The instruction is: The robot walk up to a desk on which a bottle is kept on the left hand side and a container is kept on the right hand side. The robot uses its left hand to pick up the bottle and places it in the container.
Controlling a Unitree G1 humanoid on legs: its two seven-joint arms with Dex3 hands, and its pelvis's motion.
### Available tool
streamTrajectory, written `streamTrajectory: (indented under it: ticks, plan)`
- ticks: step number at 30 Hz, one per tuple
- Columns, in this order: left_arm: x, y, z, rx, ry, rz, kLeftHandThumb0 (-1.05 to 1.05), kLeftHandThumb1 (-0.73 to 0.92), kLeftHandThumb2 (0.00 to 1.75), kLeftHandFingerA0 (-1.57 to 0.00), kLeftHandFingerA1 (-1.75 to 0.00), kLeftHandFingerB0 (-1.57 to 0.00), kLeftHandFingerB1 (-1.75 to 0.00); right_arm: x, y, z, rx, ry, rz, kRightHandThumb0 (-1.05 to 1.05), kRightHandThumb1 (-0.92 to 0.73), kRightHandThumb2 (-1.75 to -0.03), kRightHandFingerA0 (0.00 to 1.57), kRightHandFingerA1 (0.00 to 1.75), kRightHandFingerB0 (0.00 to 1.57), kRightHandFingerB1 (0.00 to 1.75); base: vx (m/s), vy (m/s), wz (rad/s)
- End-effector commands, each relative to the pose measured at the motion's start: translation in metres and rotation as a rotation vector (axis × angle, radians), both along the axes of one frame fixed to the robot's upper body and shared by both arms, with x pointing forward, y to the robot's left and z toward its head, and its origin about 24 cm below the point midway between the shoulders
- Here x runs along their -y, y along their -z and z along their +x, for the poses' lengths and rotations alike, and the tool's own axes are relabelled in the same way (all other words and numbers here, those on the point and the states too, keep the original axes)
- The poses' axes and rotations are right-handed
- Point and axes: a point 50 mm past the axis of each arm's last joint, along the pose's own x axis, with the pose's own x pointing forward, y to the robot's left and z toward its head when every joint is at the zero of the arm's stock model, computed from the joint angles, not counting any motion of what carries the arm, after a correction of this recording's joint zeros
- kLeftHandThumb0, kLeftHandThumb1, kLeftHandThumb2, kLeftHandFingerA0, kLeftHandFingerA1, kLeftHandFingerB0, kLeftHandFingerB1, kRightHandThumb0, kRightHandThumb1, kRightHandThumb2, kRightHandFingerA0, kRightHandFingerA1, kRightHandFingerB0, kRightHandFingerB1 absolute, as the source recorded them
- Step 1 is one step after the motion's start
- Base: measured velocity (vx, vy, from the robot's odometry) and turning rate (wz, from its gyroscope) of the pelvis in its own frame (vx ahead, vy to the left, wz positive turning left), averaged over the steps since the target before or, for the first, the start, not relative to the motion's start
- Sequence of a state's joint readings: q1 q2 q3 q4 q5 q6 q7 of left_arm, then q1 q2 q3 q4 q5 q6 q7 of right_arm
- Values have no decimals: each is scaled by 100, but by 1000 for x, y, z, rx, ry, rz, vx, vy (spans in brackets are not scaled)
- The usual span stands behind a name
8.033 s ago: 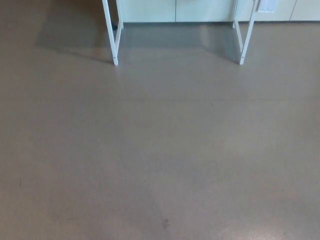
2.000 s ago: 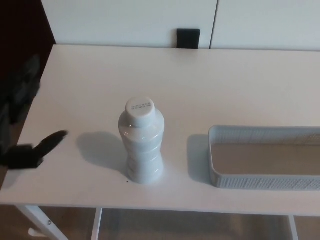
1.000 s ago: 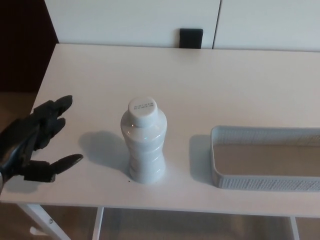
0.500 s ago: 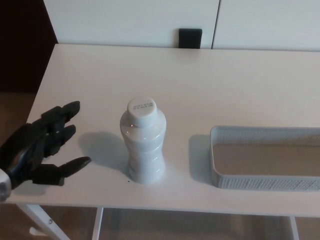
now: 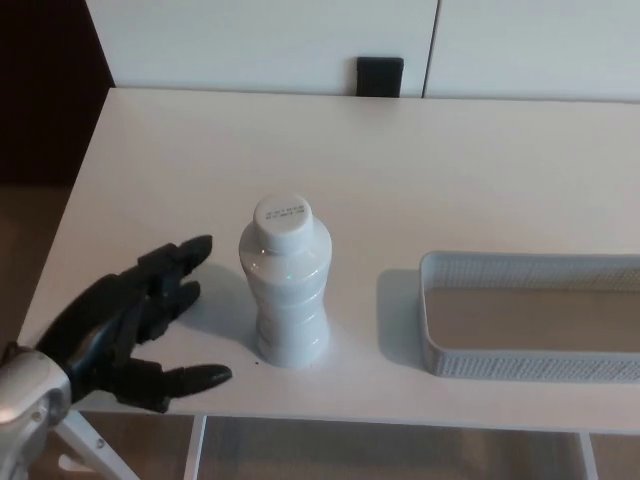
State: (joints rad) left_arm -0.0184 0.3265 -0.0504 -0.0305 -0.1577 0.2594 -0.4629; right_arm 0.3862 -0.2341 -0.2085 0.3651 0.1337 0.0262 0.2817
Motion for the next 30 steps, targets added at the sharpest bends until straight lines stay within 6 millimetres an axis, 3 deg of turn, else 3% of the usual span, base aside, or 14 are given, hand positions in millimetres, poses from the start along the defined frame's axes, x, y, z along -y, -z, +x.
streamTrajectory:
  ticks: [1, 5, 8, 15, 16, 19, 26, 27, 30]
  plan:
    - [9, 3, -1, -15, -1, 2, -37, 25, 59, 0, -3, 0, -1, -1, -6, 0, 24, -1, 52, -33, -61, -58, 57, 55, 55, 51, 0, 0, 0]
    - [19, 2, 4, -18, -6, -46, -30, 24, 60, 0, -9, 0, -7, -7, -12, 4, 33, 5, 70, -30, -60, -57, 56, 57, 54, 52, 0, 0, 0]
    - [35, -1, 9, 3, 17, -57, -43, 28, 61, 0, -2, 0, 0, -3, -10, 5, 27, -18, 66, -30, -62, -58, 55, 55, 54, 52, 0, 0, 0]
    - [49, -7, 16, 19, 18, -41, -47, 31, 65, 0, -8, 0, -4, 0, -6, 8, 28, -33, 63, -32, -61, -57, 54, 55, 55, 52, 0, 0, 0]
    - [52, -9, 16, 31, 18, -32, -37, 40, 58, 0, -11, 0, -2, 0, -6, 8, 27, -37, 58, -32, -62, -58, 54, 55, 55, 52, 0, 0, 0]
    - [58, -11, 16, 51, 23, -22, -37, 44, 53, 0, -11, 0, -3, 0, -6, 9, 28, -47, 42, -33, -61, -58, 57, 56, 57, 53, 0, 0, 0]
    - [70, -13, 15, 78, 39, -46, -38, 45, 53, 0, -9, 0, -2, -2, -6, 10, 32, -47, 51, -32, -61, -58, 58, 57, 56, 53, 0, 0, 0]
    - [72, -12, 15, 65, 36, -67, -48, 31, 63, 0, -4, 0, 0, -3, -6, 10, 33, -50, 51, -32, -61, -58, 58, 57, 56, 52, 0, 0, 0]
    - [76, -10, 14, 38, 27, -98, -49, 32, 65, 0, -8, 0, -4, -3, -6, 12, 36, -40, 66, -35, -60, -58, 56, 55, 55, 52, 0, 0, 0]
